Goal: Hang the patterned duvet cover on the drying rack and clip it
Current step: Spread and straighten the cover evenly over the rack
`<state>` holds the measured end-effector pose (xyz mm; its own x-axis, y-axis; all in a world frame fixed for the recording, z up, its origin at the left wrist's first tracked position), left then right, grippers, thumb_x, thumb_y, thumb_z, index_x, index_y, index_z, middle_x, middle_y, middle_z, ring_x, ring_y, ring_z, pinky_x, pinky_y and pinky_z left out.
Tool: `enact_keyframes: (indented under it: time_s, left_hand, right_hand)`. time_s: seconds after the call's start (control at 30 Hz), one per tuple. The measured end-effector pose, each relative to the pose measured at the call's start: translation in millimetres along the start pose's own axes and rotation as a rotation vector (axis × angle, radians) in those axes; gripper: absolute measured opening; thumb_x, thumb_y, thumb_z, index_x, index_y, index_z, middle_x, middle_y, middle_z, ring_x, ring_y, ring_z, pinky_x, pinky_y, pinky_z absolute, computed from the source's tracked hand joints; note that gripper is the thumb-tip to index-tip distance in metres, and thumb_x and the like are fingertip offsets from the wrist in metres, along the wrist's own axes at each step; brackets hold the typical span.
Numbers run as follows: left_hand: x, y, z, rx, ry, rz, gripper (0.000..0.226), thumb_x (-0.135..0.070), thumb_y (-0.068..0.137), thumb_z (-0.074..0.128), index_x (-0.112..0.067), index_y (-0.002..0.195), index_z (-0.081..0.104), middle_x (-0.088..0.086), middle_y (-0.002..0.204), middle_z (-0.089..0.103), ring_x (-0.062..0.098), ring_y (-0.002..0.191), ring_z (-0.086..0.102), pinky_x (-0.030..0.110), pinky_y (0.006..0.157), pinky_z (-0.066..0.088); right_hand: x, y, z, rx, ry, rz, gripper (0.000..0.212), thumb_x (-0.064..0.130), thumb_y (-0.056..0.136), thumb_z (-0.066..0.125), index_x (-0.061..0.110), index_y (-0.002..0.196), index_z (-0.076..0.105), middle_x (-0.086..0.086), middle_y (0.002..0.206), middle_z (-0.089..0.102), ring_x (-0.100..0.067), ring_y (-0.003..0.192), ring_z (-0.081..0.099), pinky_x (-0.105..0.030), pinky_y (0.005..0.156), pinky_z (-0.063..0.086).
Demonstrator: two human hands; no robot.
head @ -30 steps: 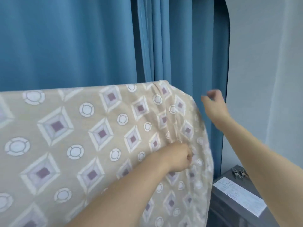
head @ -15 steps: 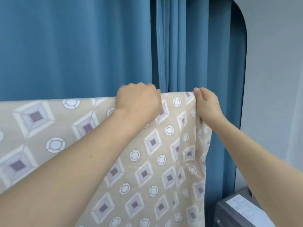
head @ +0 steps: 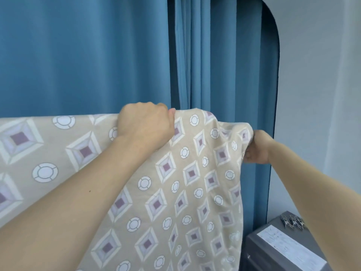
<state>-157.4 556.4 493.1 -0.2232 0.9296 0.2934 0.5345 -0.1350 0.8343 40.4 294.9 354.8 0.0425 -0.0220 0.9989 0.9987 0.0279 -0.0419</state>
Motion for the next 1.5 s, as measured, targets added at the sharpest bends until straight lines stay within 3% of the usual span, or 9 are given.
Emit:
enact_keyframes:
  time_s: [0.2, 0.4, 0.57, 0.73, 0.83, 0.97, 1.03, 1.2, 1.5]
  left_hand:
    - [-6, 0, -1, -0.008, -0.005, 0.006, 0.040, -0.037, 0.103, 0.020, -0.017, 0.078, 0.044, -0.003, 0.059, 0.035, 0.025, 0.059, 0.041, 0.028, 0.048, 0.017]
    - [-9, 1, 1, -0.024, -0.001, 0.003, 0.039, -0.036, 0.103, 0.020, -0.017, 0.078, 0.043, -0.002, 0.059, 0.035, 0.025, 0.060, 0.042, 0.027, 0.048, 0.017]
    - [-6, -1, -1, -0.044, -0.002, -0.004, 0.040, -0.037, 0.103, 0.020, -0.017, 0.079, 0.045, -0.001, 0.064, 0.042, 0.026, 0.062, 0.044, 0.027, 0.048, 0.016]
    - [-1, -5, -3, -0.041, -0.001, -0.014, 0.041, -0.038, 0.103, 0.020, -0.017, 0.077, 0.043, -0.001, 0.062, 0.040, 0.026, 0.060, 0.043, 0.027, 0.048, 0.016]
    - [-3, -5, -6, -0.045, -0.012, -0.020, 0.039, -0.036, 0.103, 0.022, -0.017, 0.074, 0.041, -0.002, 0.058, 0.033, 0.025, 0.059, 0.041, 0.027, 0.048, 0.016]
    - [-18, -2, -8, -0.058, -0.036, -0.010, 0.038, -0.036, 0.103, 0.021, -0.017, 0.077, 0.042, -0.001, 0.062, 0.039, 0.025, 0.060, 0.042, 0.028, 0.048, 0.015]
    - [-19, -2, -7, -0.063, -0.041, -0.009, 0.038, -0.036, 0.103, 0.021, -0.017, 0.079, 0.043, 0.000, 0.064, 0.041, 0.025, 0.061, 0.043, 0.028, 0.048, 0.014]
    - [-5, -5, -5, -0.096, -0.026, -0.022, 0.038, -0.037, 0.103, 0.020, -0.017, 0.077, 0.041, -0.001, 0.065, 0.045, 0.025, 0.061, 0.043, 0.028, 0.048, 0.013]
    - [-8, -6, -4, -0.009, -0.046, -0.002, 0.029, -0.031, 0.103, 0.029, -0.016, 0.101, 0.054, 0.004, 0.102, 0.063, 0.027, 0.090, 0.052, 0.039, 0.079, 0.027]
  right_hand:
    - [-17, -23, 14, 0.369, -0.241, 0.062, 0.036, 0.026, 0.097, 0.039, 0.008, 0.113, 0.066, -0.012, 0.107, 0.070, -0.031, 0.094, 0.066, -0.047, 0.094, 0.045]
    - [40, -47, 31, 0.395, -0.109, -0.098, 0.033, 0.018, 0.098, 0.039, 0.001, 0.110, 0.064, -0.014, 0.107, 0.070, -0.028, 0.096, 0.068, -0.042, 0.086, 0.052]
    - [99, -50, 47, 0.323, 0.206, -0.333, 0.029, 0.023, 0.100, 0.039, 0.007, 0.097, 0.062, -0.010, 0.094, 0.068, -0.027, 0.092, 0.066, -0.040, 0.084, 0.053]
    - [88, -20, -36, -0.169, 0.567, -0.372, 0.021, 0.030, 0.092, 0.057, 0.009, 0.093, 0.060, -0.009, 0.085, 0.064, -0.025, 0.080, 0.066, -0.039, 0.075, 0.057]
    - [27, -16, -99, -0.533, -0.080, -0.122, 0.011, 0.018, 0.087, 0.059, 0.009, 0.082, 0.058, -0.013, 0.081, 0.060, -0.024, 0.069, 0.057, -0.025, 0.048, 0.048]
    - [-46, -24, -68, -0.134, -0.970, 0.395, 0.021, 0.015, 0.090, 0.050, -0.001, 0.098, 0.061, -0.015, 0.096, 0.067, -0.027, 0.072, 0.064, -0.035, 0.059, 0.052]
    - [-11, -19, -41, -0.181, -1.250, 0.183, 0.013, 0.014, 0.096, 0.044, 0.006, 0.102, 0.052, -0.010, 0.113, 0.060, -0.024, 0.084, 0.060, -0.034, 0.070, 0.049]
    - [99, -52, 60, -0.205, -0.673, -0.593, 0.041, 0.042, 0.096, 0.038, 0.007, 0.092, 0.060, -0.004, 0.090, 0.063, -0.023, 0.084, 0.056, -0.035, 0.077, 0.045]
    - [117, -89, 142, -0.142, -0.668, -0.878, 0.052, 0.044, 0.102, 0.030, 0.017, 0.058, 0.020, 0.001, 0.054, 0.026, -0.016, 0.051, 0.026, -0.031, 0.055, 0.026]
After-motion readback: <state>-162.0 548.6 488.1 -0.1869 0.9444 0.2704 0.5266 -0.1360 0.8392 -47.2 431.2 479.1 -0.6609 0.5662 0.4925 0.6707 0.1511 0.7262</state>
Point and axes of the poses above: each hand's wrist, its own y-axis towards the middle knuckle, its own z-axis out of the palm, x = y × z, the point moved 9 cm from there along y, towards the middle knuckle
